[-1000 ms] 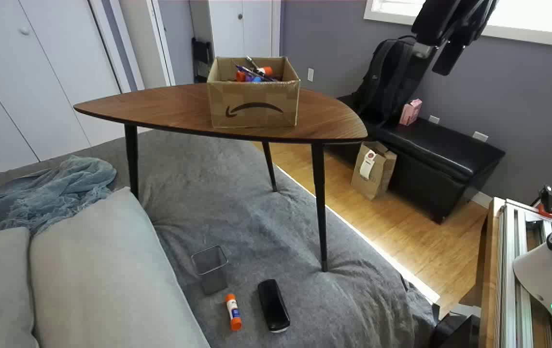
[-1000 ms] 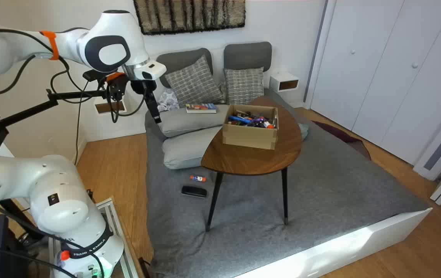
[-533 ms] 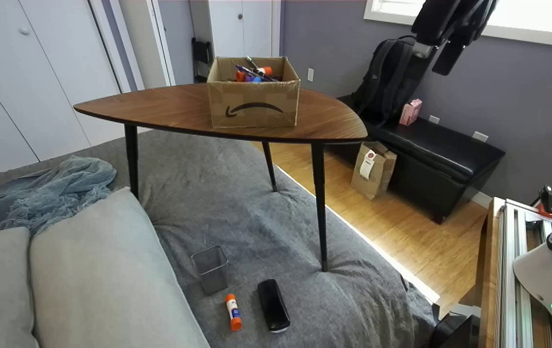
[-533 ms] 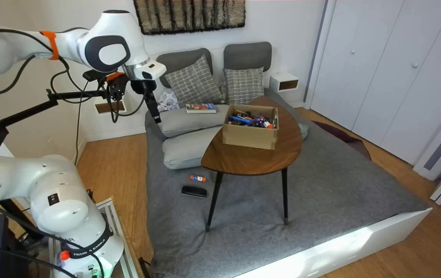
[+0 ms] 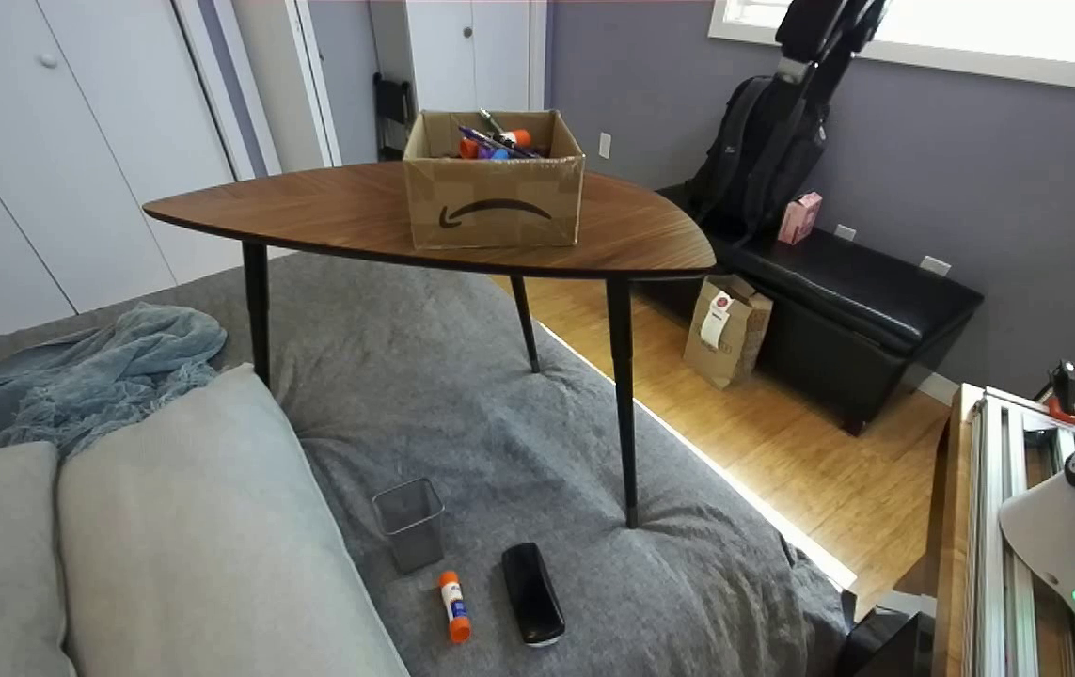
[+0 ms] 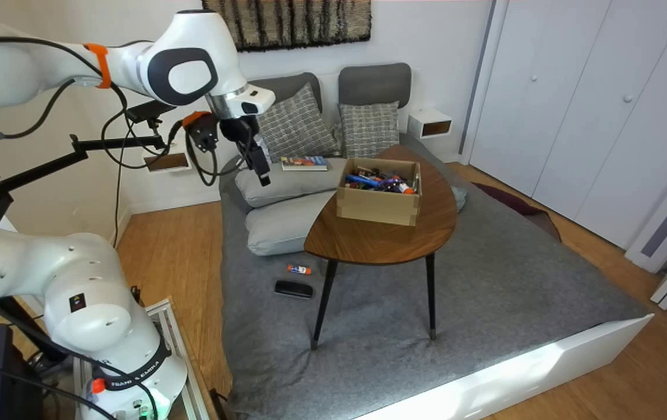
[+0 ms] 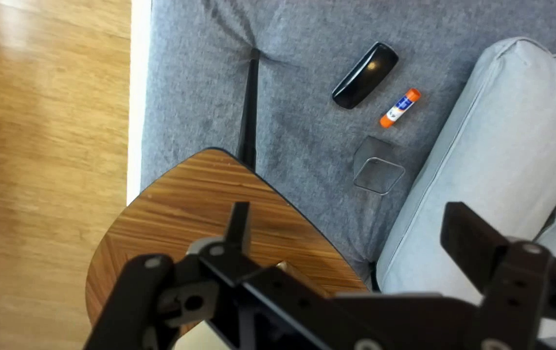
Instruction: Put the box on the edge of the table, then remove the green object from the box
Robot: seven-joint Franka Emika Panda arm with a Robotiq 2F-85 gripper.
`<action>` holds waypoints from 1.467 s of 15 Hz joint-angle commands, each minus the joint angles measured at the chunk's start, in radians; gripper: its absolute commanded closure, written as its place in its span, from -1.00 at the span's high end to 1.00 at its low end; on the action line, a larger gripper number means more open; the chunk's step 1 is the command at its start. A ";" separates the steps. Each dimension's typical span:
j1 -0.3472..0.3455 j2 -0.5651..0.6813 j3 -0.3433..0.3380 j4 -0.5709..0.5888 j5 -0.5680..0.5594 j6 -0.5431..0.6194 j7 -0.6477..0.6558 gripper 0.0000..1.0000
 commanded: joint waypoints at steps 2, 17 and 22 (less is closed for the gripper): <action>0.025 0.202 -0.058 0.164 -0.087 0.026 -0.232 1.00; 0.072 0.418 -0.102 0.297 -0.086 0.245 -0.507 1.00; 0.080 0.445 -0.131 0.292 -0.049 0.315 -0.593 1.00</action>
